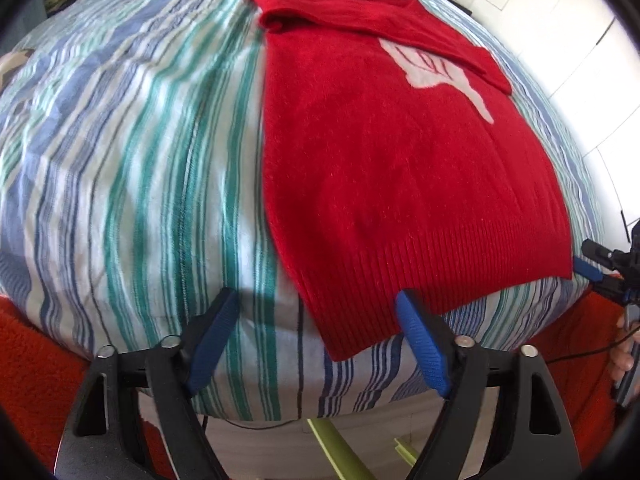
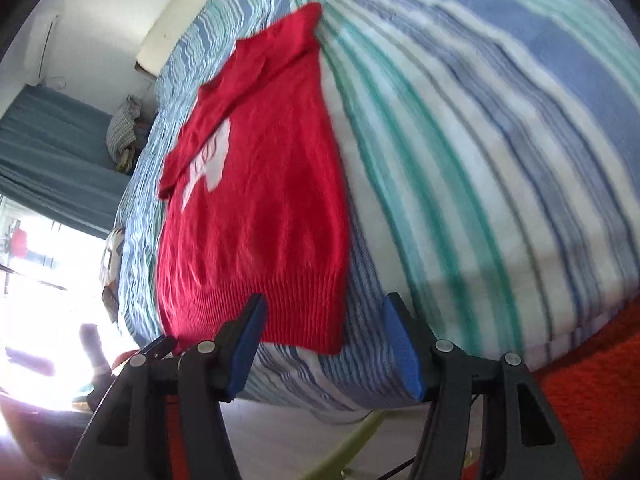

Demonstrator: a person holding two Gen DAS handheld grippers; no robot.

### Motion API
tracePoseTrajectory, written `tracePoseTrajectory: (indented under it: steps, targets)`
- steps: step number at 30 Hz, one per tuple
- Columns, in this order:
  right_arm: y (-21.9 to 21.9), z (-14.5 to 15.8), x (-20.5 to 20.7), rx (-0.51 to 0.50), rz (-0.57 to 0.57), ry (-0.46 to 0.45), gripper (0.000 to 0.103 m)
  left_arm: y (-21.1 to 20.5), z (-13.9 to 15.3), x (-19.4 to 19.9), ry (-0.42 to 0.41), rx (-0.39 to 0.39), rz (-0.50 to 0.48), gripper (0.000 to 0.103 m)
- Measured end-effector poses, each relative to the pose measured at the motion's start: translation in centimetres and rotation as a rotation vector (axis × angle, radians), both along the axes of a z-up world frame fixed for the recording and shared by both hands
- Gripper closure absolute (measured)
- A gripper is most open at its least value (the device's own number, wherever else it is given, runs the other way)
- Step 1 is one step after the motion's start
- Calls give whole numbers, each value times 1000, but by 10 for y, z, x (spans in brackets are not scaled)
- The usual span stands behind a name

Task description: Fold small clothes

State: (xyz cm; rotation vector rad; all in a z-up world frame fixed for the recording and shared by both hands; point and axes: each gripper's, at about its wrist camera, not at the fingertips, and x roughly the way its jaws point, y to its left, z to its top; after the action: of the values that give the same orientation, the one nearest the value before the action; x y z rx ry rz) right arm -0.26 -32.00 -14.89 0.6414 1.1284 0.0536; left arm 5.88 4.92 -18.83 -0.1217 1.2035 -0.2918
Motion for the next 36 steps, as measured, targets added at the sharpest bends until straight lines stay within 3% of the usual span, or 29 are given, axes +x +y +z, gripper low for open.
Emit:
tracePoseTrajectory:
  steps: [3,4,6,8,9,10,13,15,18,23,28,31,36]
  targets:
    - [13,-6,6,0,65,28,46,1,-1,2,6,-6,12,41]
    - [16,-9,7,-9,81,43,48,1,-1,2,7,-7,16,50]
    - [20,-16,10,-21,97,80,59,3,-2,3,13,-25,19,62]
    - [17,-21,9,-24,76,93,79,2,-4,4,29,-35,7,85]
    - [13,-22,8,-12,59,92,94,0,-6,5,40,-33,-6,92]
    - [11,-23,7,-5,50,88,98,-3,-6,4,51,-25,-18,97]
    - [9,-12,2,-34,29,47,98,-2,-2,3,50,-18,-8,99]
    - [9,1,2,-47,19,5,98,4,0,4,64,-59,22,99]
    - [11,21,4,-54,9,-65,98,19,8,5,72,-157,81,100]
    - [12,52,28,-54,-3,-178,98,41,42,29,16,-324,177,100]
    - [4,84,98,-71,-14,-279,98,43,76,111,-62,-403,230,100]
    - [2,96,150,-105,-13,-319,98,34,90,167,-138,-373,244,100]
    - [-4,100,250,-153,-5,-326,98,15,85,260,-151,-321,273,100]
